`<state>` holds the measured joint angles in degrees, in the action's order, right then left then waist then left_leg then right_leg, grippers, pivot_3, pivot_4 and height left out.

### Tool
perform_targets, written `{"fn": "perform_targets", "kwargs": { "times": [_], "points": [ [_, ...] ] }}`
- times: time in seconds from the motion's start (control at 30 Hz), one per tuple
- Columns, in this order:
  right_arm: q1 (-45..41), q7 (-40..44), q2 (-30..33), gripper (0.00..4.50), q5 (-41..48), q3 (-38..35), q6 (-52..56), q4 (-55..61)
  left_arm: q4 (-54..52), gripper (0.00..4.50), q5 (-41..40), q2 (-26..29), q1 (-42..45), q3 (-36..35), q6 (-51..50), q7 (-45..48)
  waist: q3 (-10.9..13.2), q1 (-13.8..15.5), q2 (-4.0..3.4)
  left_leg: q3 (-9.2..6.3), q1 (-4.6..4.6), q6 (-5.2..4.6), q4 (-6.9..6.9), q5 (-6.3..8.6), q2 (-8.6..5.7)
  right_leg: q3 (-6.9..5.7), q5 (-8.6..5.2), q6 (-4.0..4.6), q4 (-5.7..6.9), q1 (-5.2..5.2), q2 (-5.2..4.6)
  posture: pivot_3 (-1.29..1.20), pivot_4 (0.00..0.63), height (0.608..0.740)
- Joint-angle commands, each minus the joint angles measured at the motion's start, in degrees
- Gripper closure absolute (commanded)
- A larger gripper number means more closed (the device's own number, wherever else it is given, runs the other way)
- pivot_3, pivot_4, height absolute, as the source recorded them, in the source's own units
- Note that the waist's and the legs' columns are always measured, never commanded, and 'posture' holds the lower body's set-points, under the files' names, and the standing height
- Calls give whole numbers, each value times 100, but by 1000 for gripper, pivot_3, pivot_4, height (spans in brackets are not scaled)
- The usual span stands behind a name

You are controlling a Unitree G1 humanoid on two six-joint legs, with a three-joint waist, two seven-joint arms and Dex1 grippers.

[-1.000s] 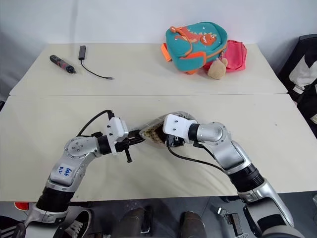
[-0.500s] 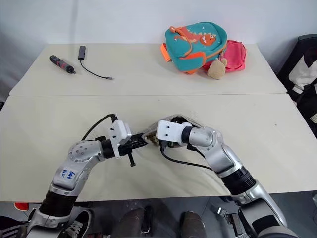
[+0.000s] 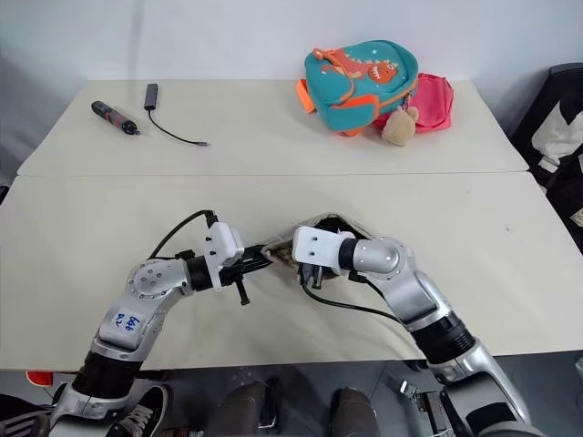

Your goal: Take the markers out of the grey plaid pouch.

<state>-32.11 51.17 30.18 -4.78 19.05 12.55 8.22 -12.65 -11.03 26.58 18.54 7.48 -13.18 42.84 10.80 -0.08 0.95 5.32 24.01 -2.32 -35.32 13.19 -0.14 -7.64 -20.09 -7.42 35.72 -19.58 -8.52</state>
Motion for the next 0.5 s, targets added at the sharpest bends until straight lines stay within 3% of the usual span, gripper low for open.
{"fn": "perform_targets", "kwargs": {
  "times": [0.03,0.33,0.5],
  "points": [
    [-91,212,116,4472,426,-379,186,468,28,4500,40,68,103,-179,182,-53,0,0,0,0,0,0,0,0,0,0,0,0,0,0,0,0,150,740],
    [-115,545,254,4472,1088,-606,618,682,224,4500,-87,68,200,-302,128,-84,0,0,0,0,0,0,0,0,0,-1,0,0,1,-1,0,0,150,740],
    [-132,493,18,4472,1739,-836,1073,914,230,4500,-65,25,258,-301,46,-106,0,3,0,0,0,0,0,0,0,-1,0,0,1,1,-1,0,150,740]
  ]
}}
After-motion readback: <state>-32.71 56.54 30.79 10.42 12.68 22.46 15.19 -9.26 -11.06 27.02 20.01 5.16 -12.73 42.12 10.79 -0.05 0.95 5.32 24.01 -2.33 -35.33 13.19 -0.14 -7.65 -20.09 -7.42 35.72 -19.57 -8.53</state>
